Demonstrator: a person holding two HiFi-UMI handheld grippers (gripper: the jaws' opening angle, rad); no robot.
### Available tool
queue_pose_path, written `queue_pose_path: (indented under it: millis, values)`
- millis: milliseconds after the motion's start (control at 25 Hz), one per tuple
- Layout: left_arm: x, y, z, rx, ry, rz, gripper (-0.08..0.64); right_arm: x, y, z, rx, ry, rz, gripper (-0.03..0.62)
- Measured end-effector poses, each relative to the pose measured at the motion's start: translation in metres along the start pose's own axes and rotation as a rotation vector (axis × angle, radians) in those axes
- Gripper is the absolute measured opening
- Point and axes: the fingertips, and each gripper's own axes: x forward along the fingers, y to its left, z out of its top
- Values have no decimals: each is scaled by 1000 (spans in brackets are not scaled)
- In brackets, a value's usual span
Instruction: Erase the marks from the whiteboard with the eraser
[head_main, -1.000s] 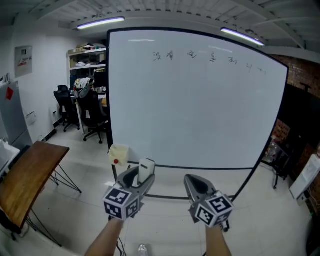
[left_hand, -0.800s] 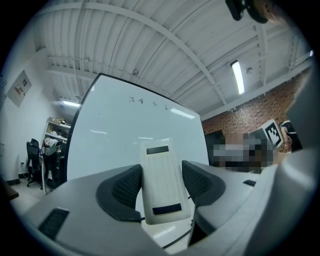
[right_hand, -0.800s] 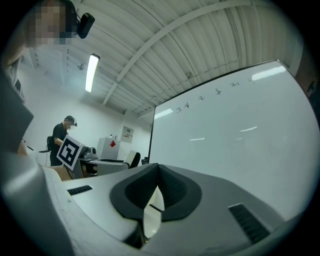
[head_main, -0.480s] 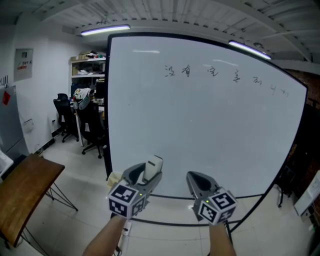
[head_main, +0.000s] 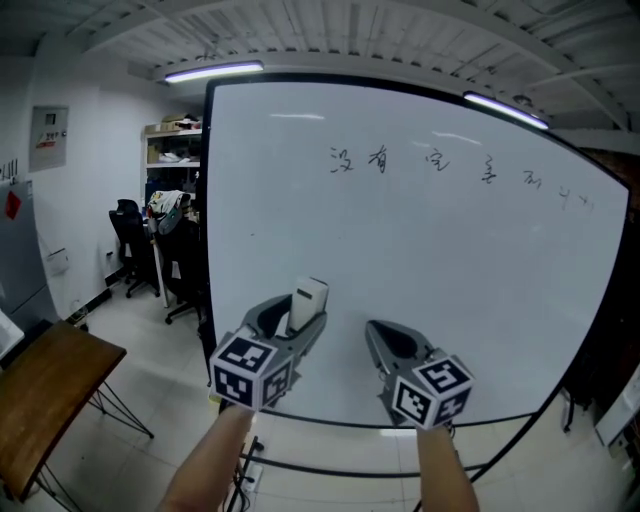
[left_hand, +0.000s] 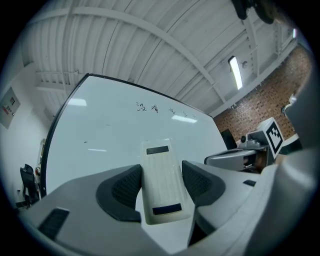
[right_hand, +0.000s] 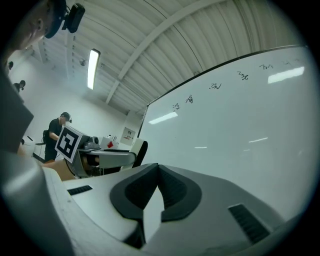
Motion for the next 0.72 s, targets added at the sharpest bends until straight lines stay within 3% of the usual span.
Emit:
queue_pose_path:
  millis: [720]
  values:
    - [24,14,29,105,8,139,264,34,-13,33,-43,-62,149,-5]
